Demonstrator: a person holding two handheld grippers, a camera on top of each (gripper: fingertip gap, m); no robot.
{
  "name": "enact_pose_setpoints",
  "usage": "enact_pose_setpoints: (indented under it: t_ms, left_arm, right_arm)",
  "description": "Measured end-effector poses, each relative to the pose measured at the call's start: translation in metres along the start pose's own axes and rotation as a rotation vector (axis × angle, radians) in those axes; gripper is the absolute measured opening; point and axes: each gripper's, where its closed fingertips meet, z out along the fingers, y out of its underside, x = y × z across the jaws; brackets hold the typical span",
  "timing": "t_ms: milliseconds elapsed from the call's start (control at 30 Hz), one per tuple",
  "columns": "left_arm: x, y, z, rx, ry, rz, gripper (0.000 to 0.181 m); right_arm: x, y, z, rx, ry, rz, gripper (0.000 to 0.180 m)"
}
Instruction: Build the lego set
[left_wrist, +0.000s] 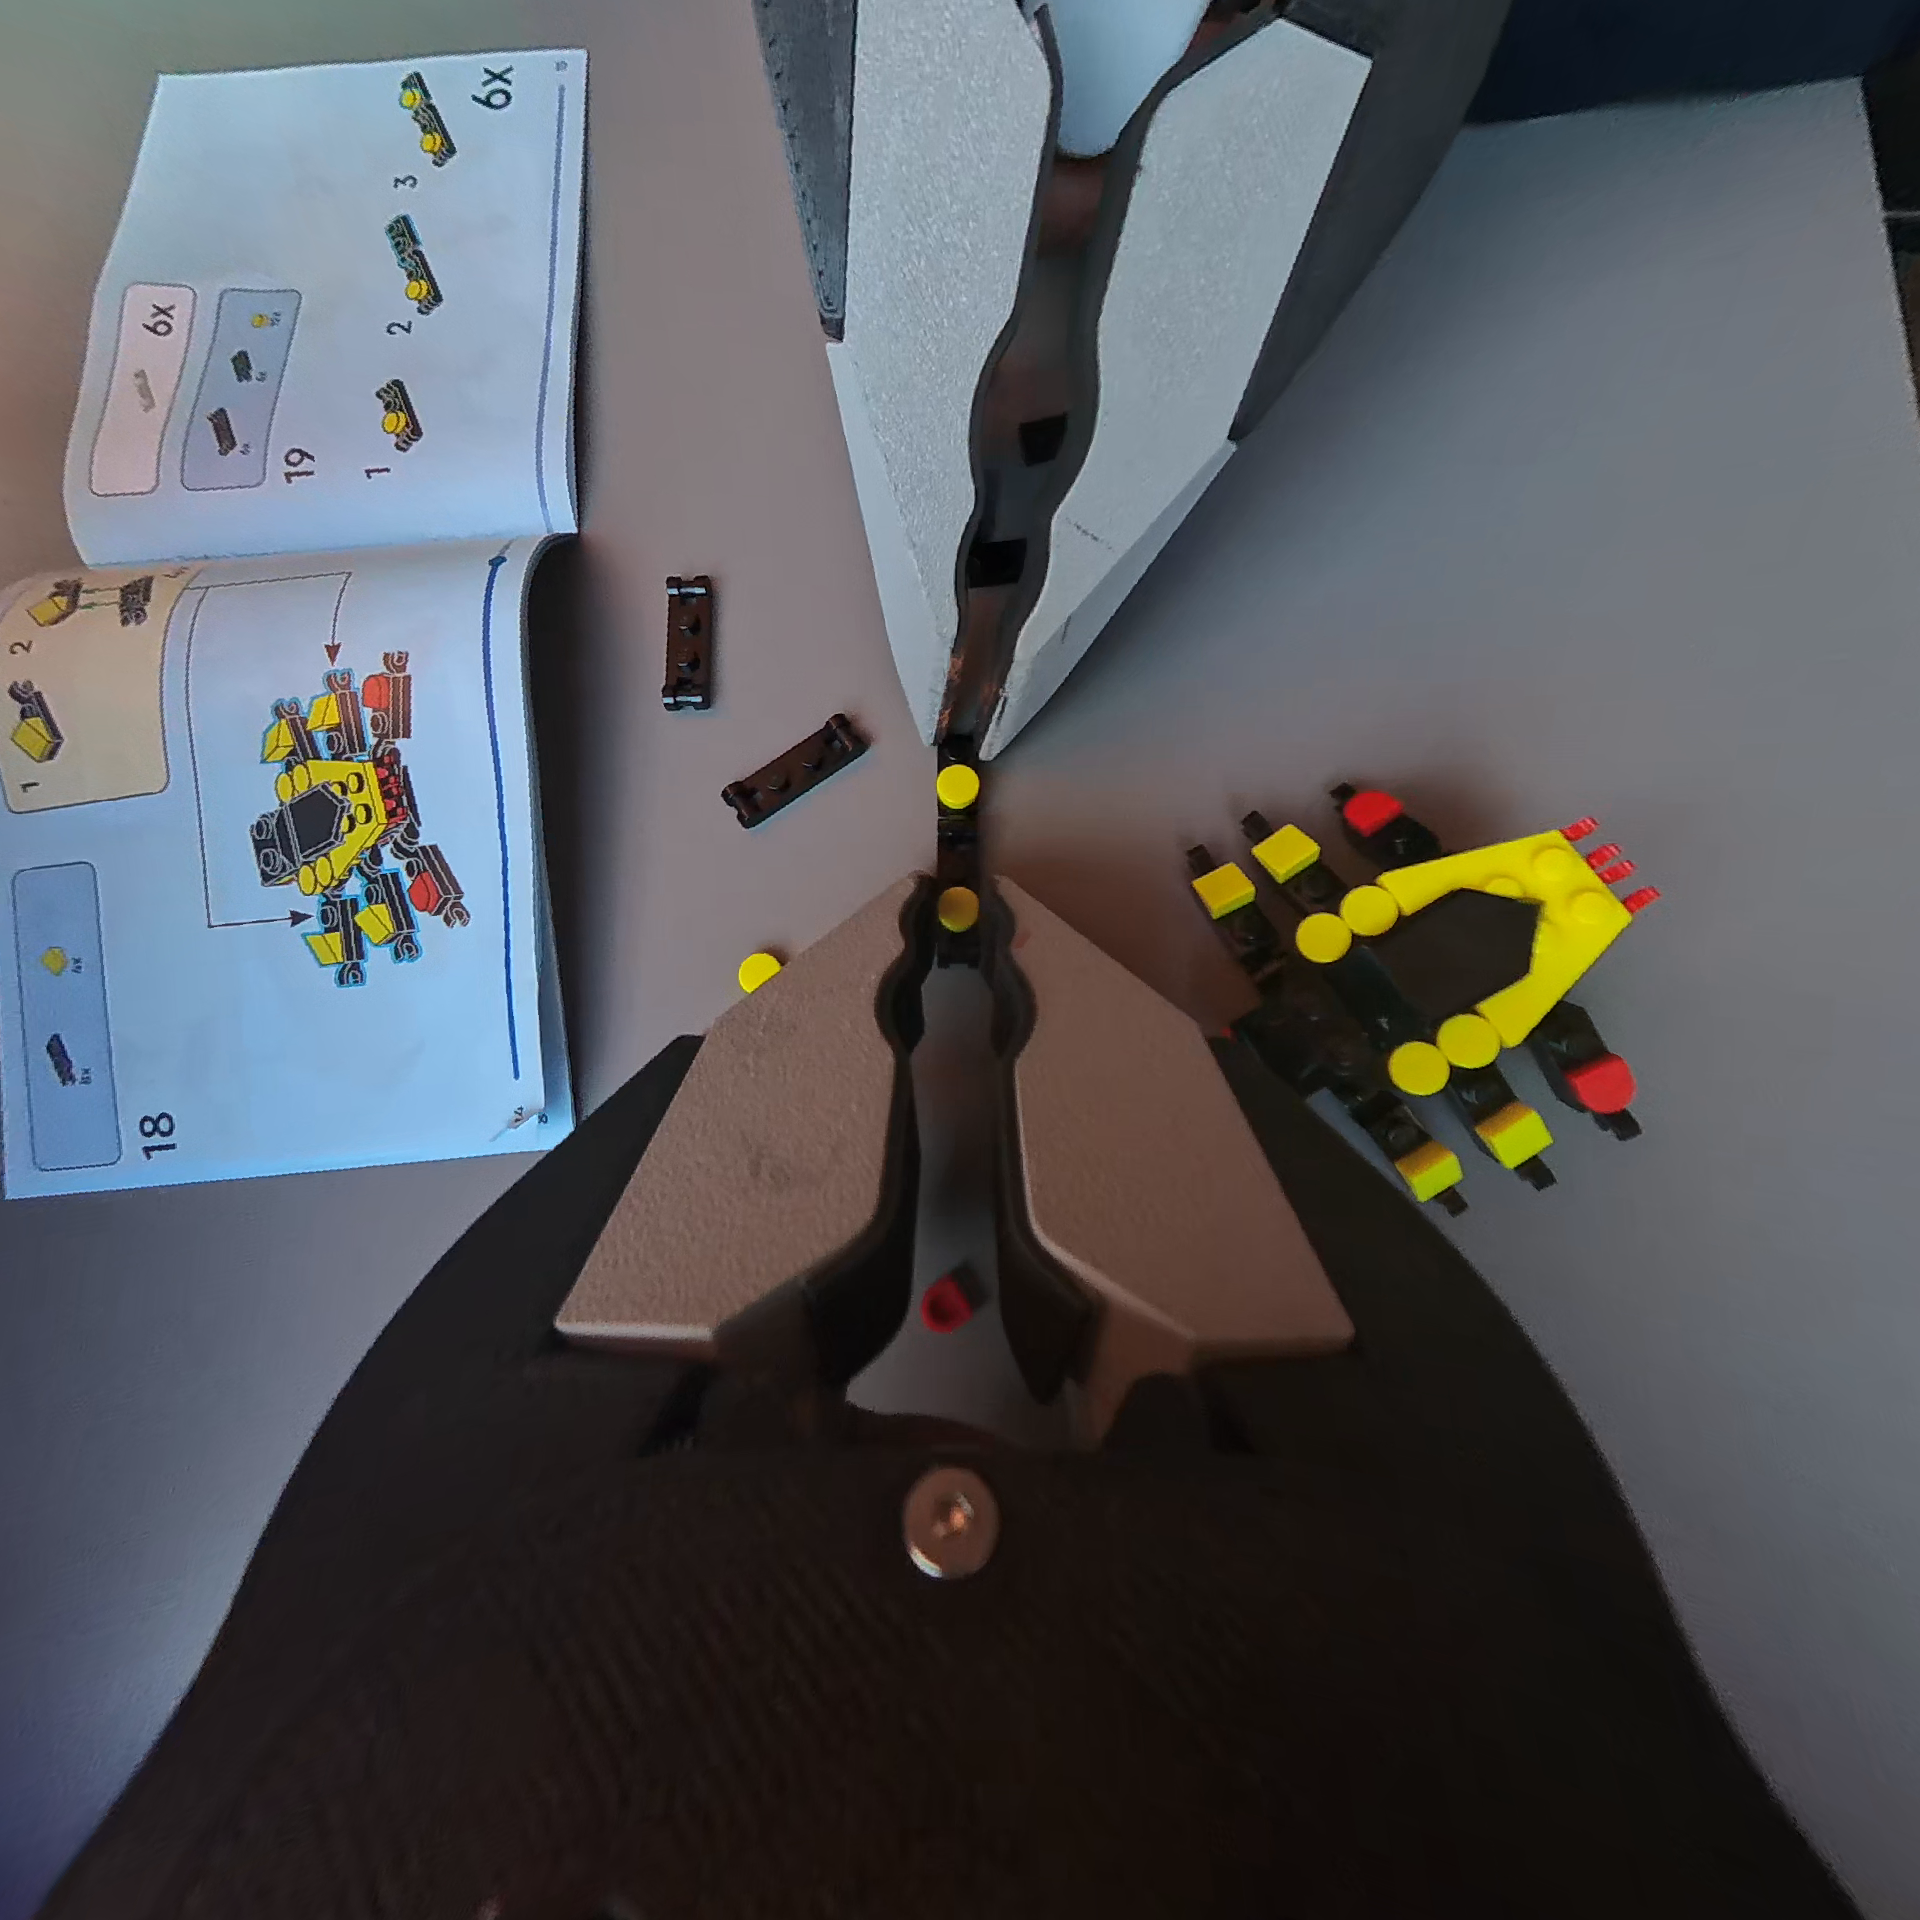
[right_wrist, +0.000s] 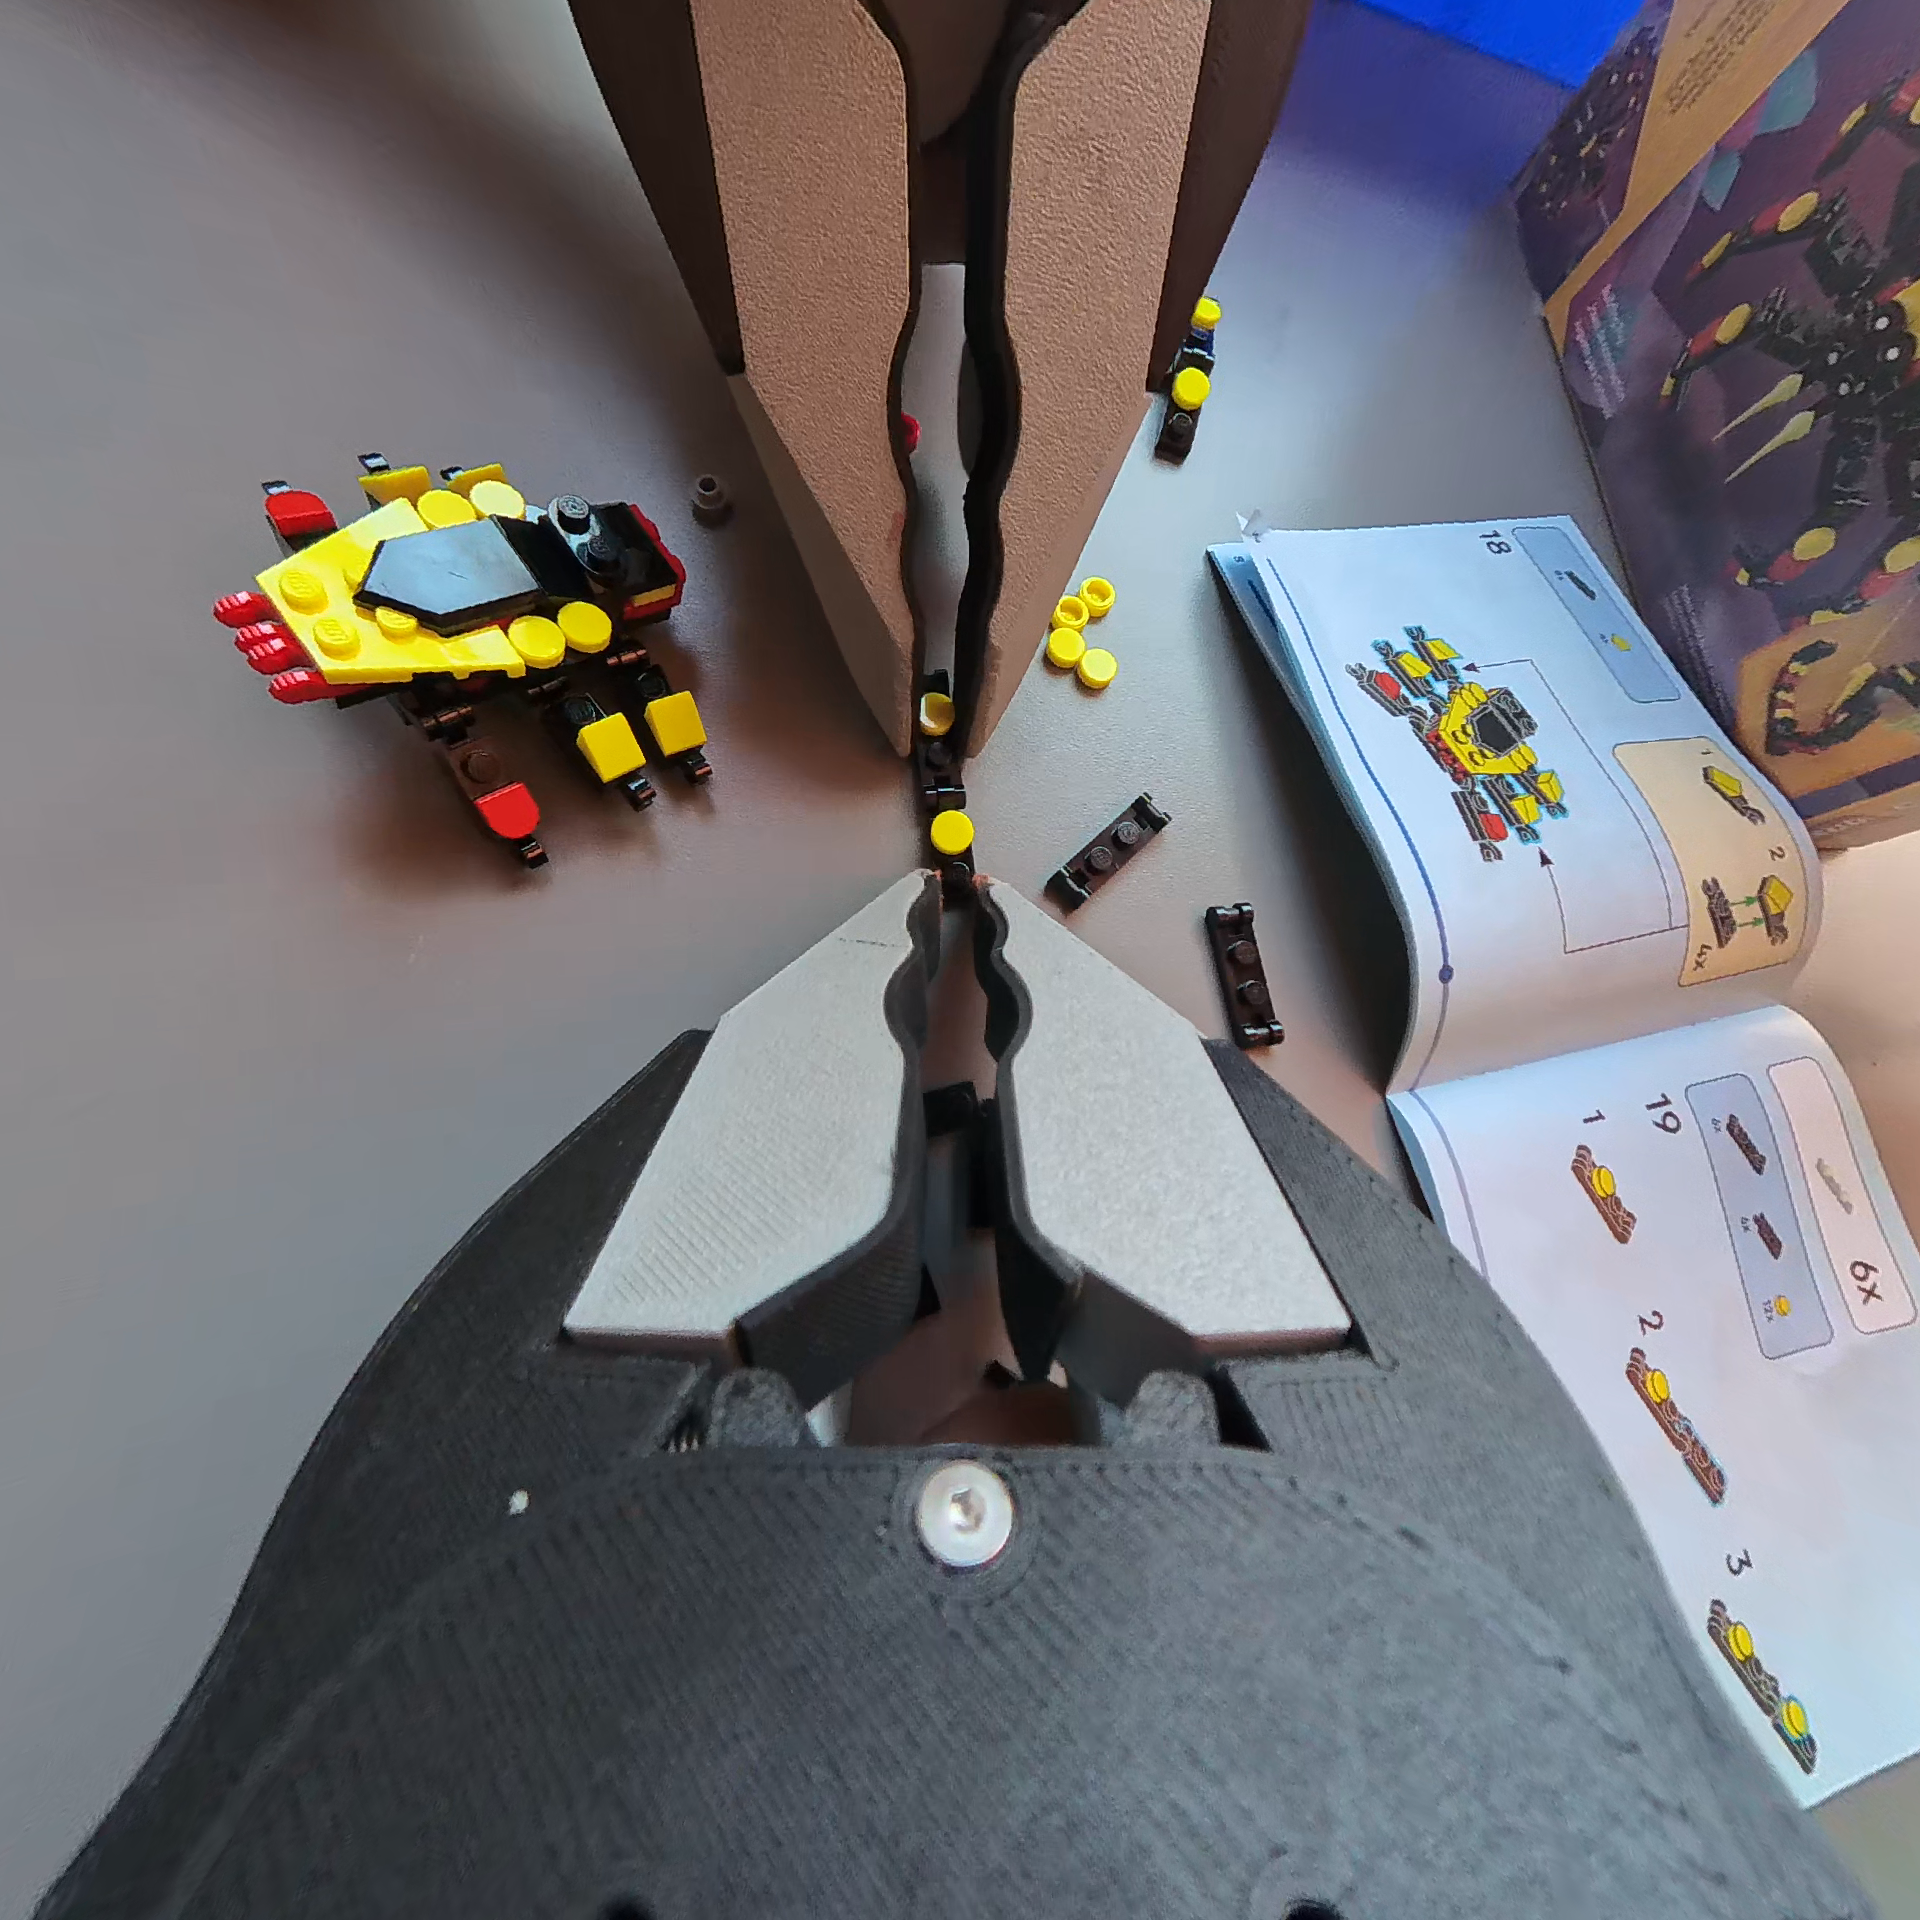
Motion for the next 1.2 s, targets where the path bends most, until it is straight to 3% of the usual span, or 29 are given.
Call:
enact_pose_setpoints:
  t_ms: [33, 400, 500, 633, 967, 1133, 1200]
  left_arm:
    - [0.0, 0.0, 0.0, 0.006, -0.003, 0.007, 0.005]
    - [0.007, -0.012, -0.006, 0.073, 0.015, 0.029, 0.005]
    - [0.007, -0.012, -0.005, 0.066, 0.001, 0.032, 0.005]
    - [0.001, -0.008, -0.007, 0.049, -0.025, 0.016, 0.01]
    - [-0.025, -0.012, -0.069, 0.152, -0.131, -0.069, 0.027]
    - [-0.001, 0.002, -0.069, 0.101, 0.018, -0.078, 0.026]
    - [-0.004, 0.013, -0.066, 0.04, -0.002, -0.069, 0.026]
  right_arm:
    - [0.0, 0.0, 0.0, 0.001, 0.0, -0.006, 0.003]
    - [-0.003, -0.015, -0.002, 0.079, -0.015, 0.009, 0.02]
    - [-0.007, -0.017, 0.002, 0.065, -0.02, -0.005, 0.005]
    - [-0.005, -0.011, 0.004, 0.027, 0.006, -0.031, 0.005]
    - [0.015, -0.002, -0.008, 0.046, 0.048, 0.055, 0.005]
    - [-0.001, 0.001, -0.01, 0.039, -0.015, -0.008, 0.005]
    - [0.002, 0.001, -0.01, 0.037, -0.008, 0.003, 0.005]
